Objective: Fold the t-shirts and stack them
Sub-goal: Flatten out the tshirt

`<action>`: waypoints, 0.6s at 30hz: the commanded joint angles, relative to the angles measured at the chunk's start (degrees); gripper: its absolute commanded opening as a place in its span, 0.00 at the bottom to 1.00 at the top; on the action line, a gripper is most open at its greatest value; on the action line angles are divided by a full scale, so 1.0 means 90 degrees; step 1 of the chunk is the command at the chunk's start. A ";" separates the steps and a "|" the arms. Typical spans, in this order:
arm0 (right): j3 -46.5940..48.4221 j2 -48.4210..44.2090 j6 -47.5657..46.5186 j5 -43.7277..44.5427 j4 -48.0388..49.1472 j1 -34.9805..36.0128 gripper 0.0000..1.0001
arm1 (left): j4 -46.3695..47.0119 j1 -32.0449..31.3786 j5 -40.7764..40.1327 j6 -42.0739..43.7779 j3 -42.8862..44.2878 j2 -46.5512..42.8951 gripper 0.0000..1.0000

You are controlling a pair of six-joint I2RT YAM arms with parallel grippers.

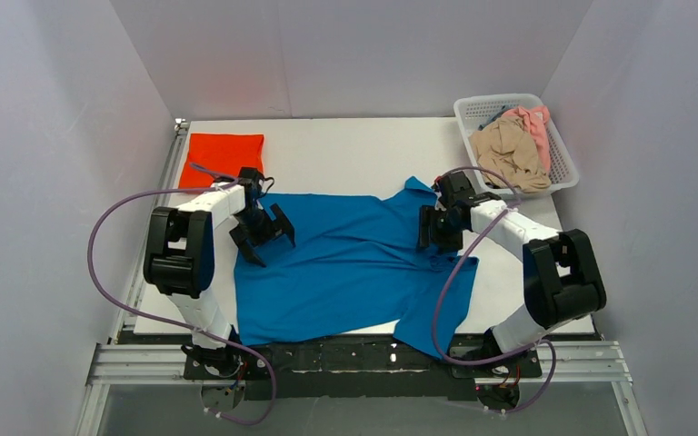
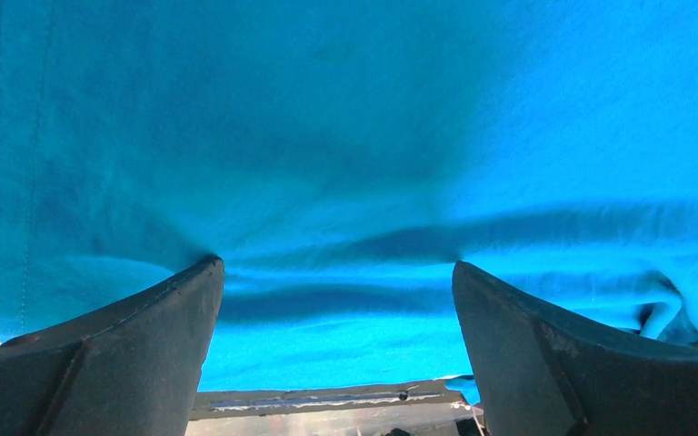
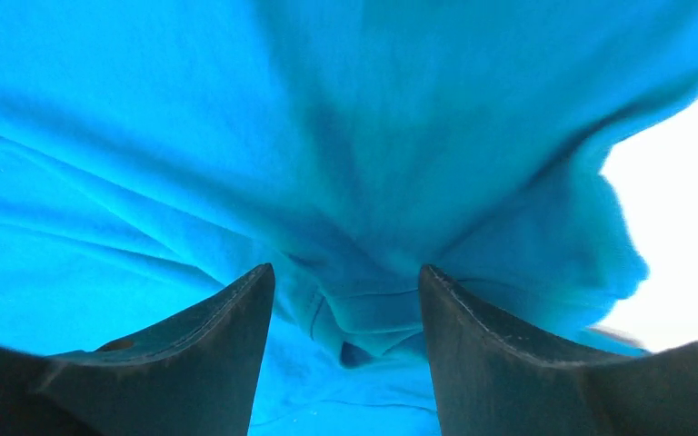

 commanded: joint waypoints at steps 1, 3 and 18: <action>0.0879 -0.0377 -0.0999 0.0929 0.0306 -0.0009 0.69 | -0.0900 0.0038 0.0010 0.0112 -0.0217 -0.0367 0.98; 0.1404 -0.0156 -0.2474 0.1000 0.0816 -0.0009 0.70 | -0.0910 0.0038 0.0050 0.0196 -0.0168 -0.0376 0.98; 0.5286 0.3947 -0.7513 0.1129 0.0608 -0.0048 0.61 | -0.1060 0.0038 -0.0045 0.0462 0.0214 0.0045 0.98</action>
